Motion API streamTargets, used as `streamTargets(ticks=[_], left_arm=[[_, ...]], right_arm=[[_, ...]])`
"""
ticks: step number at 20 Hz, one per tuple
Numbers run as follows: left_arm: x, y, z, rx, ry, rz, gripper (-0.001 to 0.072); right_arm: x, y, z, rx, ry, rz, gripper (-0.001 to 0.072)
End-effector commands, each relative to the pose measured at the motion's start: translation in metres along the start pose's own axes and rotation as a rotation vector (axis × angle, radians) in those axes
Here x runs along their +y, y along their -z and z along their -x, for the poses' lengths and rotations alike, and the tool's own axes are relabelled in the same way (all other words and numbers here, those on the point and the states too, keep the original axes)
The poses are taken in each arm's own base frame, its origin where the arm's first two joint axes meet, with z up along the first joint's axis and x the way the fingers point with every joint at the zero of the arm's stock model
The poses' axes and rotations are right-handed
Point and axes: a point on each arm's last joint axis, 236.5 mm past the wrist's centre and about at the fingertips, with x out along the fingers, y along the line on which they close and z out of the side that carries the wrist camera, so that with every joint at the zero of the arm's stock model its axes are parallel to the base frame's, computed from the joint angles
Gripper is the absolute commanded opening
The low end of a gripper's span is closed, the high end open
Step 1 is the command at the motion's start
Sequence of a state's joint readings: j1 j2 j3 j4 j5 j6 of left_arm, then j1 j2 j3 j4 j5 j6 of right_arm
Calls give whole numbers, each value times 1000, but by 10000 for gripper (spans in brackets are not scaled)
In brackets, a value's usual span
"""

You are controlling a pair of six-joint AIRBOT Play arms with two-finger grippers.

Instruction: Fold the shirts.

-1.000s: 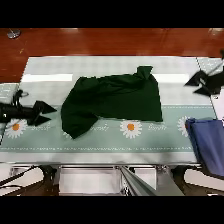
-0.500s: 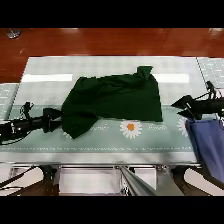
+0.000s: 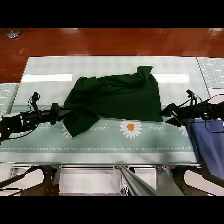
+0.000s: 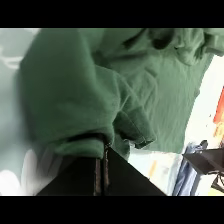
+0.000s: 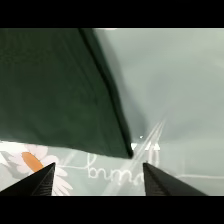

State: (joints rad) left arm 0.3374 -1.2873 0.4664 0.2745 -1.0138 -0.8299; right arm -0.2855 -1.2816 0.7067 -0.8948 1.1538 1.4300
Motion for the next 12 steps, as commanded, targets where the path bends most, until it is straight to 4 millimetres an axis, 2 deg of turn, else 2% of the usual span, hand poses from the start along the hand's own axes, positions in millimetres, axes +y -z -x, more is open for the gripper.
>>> streamTargets(ticks=[1,4,7,8,9,10,12], left_arm=[[-8,-4,-1,-2,16,-23,28],[-9,-3,-1,0,19,-23,28],[-9,-3,-1,2,20,-23,28],[-9,-3,-1,3,21,-23,28],[-14,-3,-1,2,39,-15,28],[-26,-5,1,1,87,-6,28],[-68,-21,15,-4,208,-76,27]], right_arm=[[9,-9,-11,-14,-56,-58,618],[15,-13,-25,-2,-68,-55,618],[35,-21,-45,3,-50,1,599],[45,-27,-49,-11,-54,26,444],[56,-30,-50,-12,-61,54,205],[68,-34,-46,-18,-71,104,26],[91,-48,-26,-35,-90,179,25]])
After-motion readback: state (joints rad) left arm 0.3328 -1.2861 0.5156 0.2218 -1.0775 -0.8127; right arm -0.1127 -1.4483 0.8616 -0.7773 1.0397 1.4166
